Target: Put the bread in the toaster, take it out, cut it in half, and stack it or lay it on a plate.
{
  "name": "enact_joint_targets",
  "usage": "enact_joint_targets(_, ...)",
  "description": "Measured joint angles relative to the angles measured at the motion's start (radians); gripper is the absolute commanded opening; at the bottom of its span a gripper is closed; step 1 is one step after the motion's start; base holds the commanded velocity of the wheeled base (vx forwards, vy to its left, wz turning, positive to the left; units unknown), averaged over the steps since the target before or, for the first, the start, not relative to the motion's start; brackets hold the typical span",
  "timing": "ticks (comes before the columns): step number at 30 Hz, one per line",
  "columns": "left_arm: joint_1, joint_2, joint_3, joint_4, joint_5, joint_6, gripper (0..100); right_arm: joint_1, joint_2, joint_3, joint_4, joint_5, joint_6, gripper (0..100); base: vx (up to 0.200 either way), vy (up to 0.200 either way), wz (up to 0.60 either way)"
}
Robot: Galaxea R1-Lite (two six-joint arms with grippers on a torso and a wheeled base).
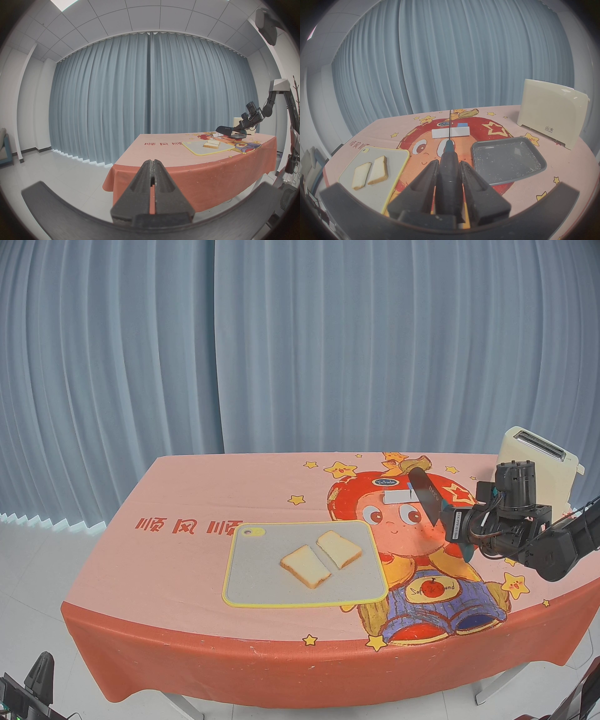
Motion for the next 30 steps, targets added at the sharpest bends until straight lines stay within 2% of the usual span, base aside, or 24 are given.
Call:
enact_joint_targets(6,0.000,0.000,0.000,0.000,0.000,0.000,0,0.003,0.000,0.000,-0.011,0.000,-0.001,0,0.000,0.000,0.00)
enact_joint_targets(11,0.000,0.000,0.000,0.000,0.000,0.000,0,0.006,0.004,0.011,-0.067,0.000,-0.018,0,0.000,0.000,0.00)
enact_joint_targets(30,0.000,0.000,0.000,0.000,0.000,0.000,0,0.007,0.048,0.013,-0.071,-0.004,-0.026,0,0.000,0.000,0.00)
